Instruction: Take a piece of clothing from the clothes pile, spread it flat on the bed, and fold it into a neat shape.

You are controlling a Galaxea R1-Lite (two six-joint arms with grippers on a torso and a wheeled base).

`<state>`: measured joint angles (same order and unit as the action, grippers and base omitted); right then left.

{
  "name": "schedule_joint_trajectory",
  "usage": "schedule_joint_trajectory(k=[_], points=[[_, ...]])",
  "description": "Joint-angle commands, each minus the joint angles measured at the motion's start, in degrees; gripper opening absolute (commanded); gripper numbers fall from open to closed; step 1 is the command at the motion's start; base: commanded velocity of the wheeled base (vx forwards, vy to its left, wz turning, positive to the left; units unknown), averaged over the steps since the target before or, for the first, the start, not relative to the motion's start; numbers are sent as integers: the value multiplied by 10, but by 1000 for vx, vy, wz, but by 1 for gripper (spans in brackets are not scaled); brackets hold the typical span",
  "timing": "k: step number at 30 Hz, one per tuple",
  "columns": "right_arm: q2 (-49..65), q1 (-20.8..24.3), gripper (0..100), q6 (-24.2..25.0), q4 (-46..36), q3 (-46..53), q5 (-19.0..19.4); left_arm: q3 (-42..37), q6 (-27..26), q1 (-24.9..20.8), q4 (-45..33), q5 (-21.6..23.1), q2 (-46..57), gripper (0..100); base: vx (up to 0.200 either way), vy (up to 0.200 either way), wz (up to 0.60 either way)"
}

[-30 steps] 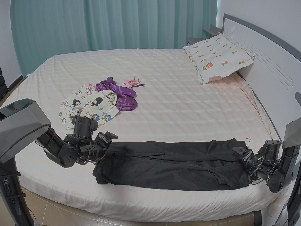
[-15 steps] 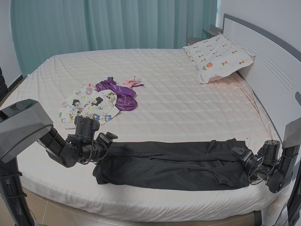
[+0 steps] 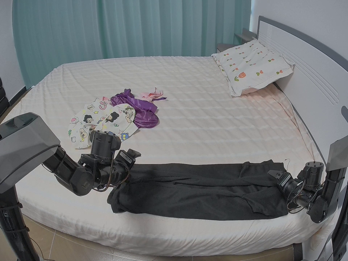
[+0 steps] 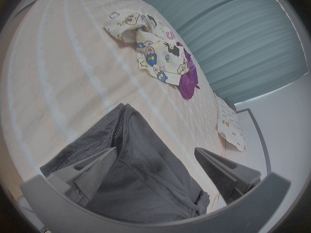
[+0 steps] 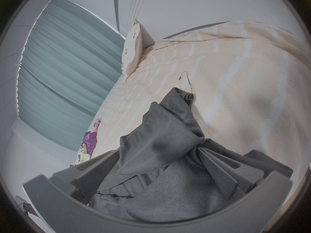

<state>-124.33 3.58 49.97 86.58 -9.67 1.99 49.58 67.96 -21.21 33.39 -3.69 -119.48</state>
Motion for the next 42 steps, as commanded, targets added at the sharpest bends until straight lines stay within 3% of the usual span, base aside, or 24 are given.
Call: schedule_joint_trajectory(k=[1,8,13,29,42], points=[[-1,2,100,0,0,0,0,10,2,-15,-2,-1,-32,100,0,0,0],[-1,2,100,0,0,0,0,5,2,-20,-3,-5,-11,100,0,0,0],[-1,3,100,0,0,1,0,5,-9,-15,-2,-52,17,100,0,0,0],[-1,5,100,0,0,1,0,-5,-9,-46,-4,-49,27,100,0,0,0],[-8,9,100,0,2,1,-1,2,-13,-41,-3,-52,-30,100,0,0,0]])
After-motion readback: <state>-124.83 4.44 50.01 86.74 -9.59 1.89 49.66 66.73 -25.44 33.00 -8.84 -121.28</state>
